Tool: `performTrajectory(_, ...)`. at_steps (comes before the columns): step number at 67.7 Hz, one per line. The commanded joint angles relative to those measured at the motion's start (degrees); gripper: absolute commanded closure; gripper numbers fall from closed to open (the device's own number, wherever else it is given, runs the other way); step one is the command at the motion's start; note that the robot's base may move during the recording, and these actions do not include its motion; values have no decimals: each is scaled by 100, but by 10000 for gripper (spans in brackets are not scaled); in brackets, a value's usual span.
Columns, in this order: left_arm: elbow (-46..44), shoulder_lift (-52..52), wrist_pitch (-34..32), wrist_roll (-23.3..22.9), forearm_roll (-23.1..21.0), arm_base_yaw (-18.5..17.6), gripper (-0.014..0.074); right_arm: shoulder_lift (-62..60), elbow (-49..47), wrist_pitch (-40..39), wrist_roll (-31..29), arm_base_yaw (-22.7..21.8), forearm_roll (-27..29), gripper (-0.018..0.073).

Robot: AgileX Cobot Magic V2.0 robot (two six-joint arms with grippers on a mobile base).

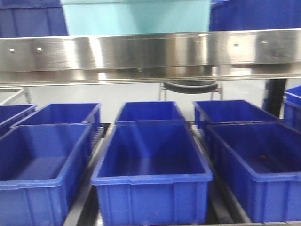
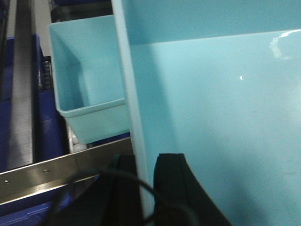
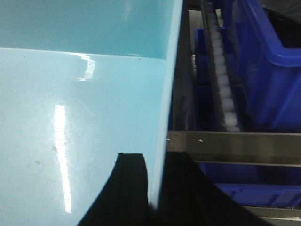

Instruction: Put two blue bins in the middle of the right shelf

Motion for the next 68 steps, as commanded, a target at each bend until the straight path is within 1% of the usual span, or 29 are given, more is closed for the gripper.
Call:
performTrajectory(1, -87, -107, -258, 67, -191, -57, 707, -27, -57, -276, -63, 3, -46, 712)
performTrajectory(68, -87, -107, -258, 67, -191, -57, 707, -27, -57, -276, -63, 3, -46, 712)
